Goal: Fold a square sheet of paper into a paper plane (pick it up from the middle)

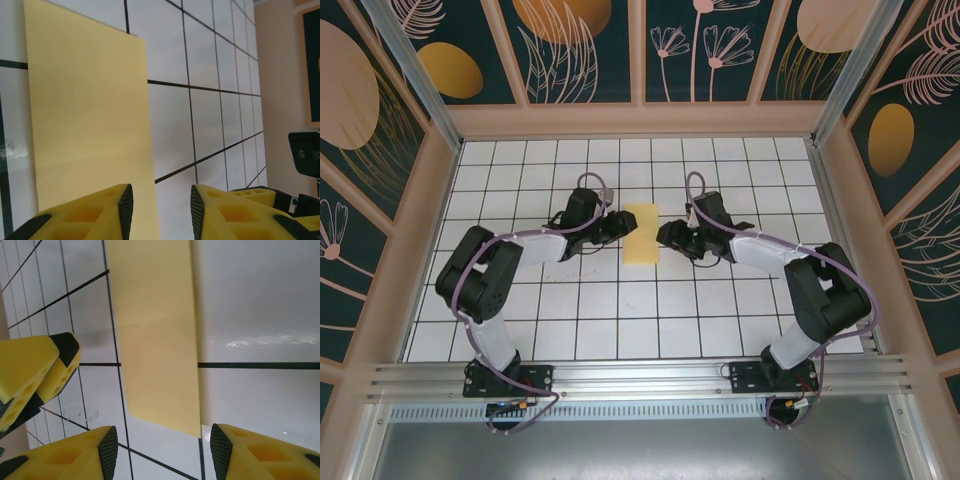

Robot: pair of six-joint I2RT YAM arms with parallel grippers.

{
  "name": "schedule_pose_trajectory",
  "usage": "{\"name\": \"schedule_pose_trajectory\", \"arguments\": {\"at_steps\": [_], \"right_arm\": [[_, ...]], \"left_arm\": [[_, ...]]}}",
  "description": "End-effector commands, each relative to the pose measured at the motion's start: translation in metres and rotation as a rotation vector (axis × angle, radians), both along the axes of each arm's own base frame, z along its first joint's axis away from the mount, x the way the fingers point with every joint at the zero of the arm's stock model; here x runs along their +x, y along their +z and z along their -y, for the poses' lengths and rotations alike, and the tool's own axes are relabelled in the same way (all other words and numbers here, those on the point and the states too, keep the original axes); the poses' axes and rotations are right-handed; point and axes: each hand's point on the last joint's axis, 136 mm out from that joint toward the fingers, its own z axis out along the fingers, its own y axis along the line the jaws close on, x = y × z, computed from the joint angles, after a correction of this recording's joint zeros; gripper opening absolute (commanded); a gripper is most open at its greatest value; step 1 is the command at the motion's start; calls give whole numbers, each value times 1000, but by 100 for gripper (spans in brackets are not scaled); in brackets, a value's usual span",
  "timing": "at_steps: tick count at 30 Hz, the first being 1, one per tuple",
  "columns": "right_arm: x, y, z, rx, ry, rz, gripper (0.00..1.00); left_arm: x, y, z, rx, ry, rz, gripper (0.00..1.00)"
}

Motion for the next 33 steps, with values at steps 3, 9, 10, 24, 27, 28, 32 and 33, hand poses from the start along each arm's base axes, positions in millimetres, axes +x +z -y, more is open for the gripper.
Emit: {"name": "schedule_pose_trajectory", "arguments": {"at_steps": [3, 9, 10, 24, 27, 28, 32, 33], "right_arm": [[0, -11, -7, 56, -57, -69, 51], [-7, -27, -11, 28, -59, -123, 50], [-8, -29, -12, 29, -57, -130, 49], [-24, -46, -29, 10, 11, -201, 45], [-25, -46, -32, 19, 22, -202, 45], [-24, -45, -34, 29, 25, -195, 44], [-19, -38, -39, 70, 27, -162, 43], [-17, -37, -40, 74, 21, -156, 43]], "left_arm": [[10, -3, 11, 3, -37, -6, 36], [12, -25, 1, 97, -15, -43, 34], [11, -30, 0, 112, -12, -51, 33], [6, -61, -4, 140, 4, -127, 32], [5, -65, -5, 141, 11, -141, 32], [5, -66, -6, 143, 13, -145, 32], [2, -69, -7, 148, 15, -156, 32], [1, -70, -8, 149, 14, -159, 32]]}}
